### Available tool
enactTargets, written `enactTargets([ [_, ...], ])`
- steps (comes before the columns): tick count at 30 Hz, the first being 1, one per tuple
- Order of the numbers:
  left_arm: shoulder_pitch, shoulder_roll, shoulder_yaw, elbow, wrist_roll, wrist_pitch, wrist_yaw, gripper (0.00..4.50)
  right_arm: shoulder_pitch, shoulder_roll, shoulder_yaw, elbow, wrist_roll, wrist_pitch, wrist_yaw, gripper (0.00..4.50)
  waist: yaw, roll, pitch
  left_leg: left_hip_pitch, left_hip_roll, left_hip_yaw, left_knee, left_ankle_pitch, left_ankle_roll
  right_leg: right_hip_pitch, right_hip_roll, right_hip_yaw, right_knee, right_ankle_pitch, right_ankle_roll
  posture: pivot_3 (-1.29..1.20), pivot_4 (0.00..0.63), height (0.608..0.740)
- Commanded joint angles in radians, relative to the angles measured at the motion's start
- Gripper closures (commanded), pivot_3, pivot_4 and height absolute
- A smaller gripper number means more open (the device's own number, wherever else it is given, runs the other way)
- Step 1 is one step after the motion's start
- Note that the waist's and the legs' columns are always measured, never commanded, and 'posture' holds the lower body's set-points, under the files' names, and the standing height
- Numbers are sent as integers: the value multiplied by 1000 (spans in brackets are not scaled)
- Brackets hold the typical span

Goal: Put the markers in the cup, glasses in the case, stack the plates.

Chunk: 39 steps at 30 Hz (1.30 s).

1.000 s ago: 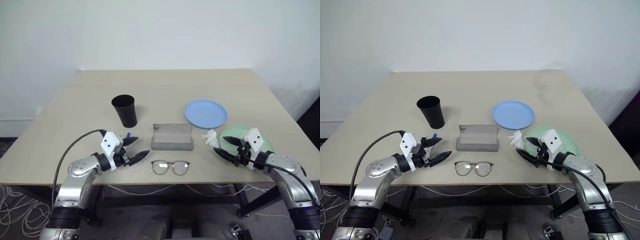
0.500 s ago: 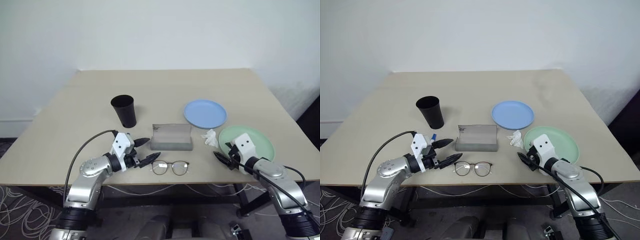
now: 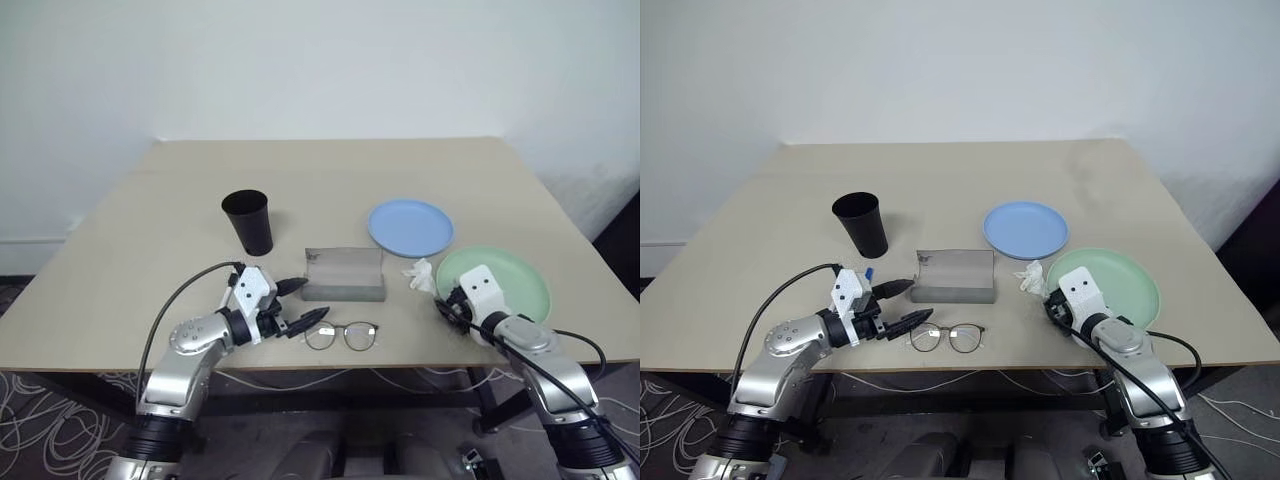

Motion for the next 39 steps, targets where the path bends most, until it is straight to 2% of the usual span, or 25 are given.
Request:
enactTargets([
  [1, -20, 0, 4, -40, -11, -4, 0, 580, -17, 1, 0, -60, -20, 18, -19, 3478, 0, 0, 0, 0, 0, 0, 0, 0, 0, 0, 0, 0, 0, 0, 0, 0, 0, 738],
  [4, -25, -2, -1, -37, -9, -5, 0, 580, -19, -2, 7, -78, -30, 29, -21, 4464, -1, 0, 0, 0, 0, 0, 0, 0, 0, 0, 0, 0, 0, 0, 0, 0, 0, 738],
  [16, -37, -12, -10, -24, -1, -13, 2, 580, -88, -32, -12, -29, -132, 51, -91, 4464, -1, 0, 0, 0, 0, 1, 0, 0, 0, 0, -1, 0, 0, 0, 0, 0, 0, 738],
  [22, -45, -14, -12, -17, 0, -14, 4, 580, -169, -56, 5, 59, -164, -58, -81, 4464, -3, 0, 0, 0, 0, 1, 0, 0, 0, 0, 0, -1, 0, 0, 0, 0, 0, 738],
  [26, -58, -14, -14, -4, 1, -16, 0, 580, -313, -90, 49, 251, -158, -340, 26, 4464, -12, 0, 0, 1, 0, 2, 0, 0, 0, 1, 0, -2, 0, 0, 0, 0, 0, 738],
  [28, -68, -15, -15, 4, 2, -17, -2, 580, -388, -85, 60, 354, -127, -424, 99, 4464, -23, 0, 0, 1, 0, 3, 1, 0, 0, 1, 0, -3, -1, 0, 0, 0, 0, 738],
  [32, -84, -18, -17, 18, 5, -24, -2, 580, -563, -42, 89, 638, -109, -611, 221, 4464, -31, -1, 0, 2, 0, 2, 1, 0, 0, 2, 1, -3, -1, 0, 1, 0, 0, 738],
  [39, -71, -15, -7, -2, 5, -27, 16, 580, -784, 61, 103, 1086, -116, -890, 349, 4464, -33, -1, 0, 3, 1, 2, 1, 1, -1, 0, 4, -1, -1, 2, 2, 0, 0, 738],
])
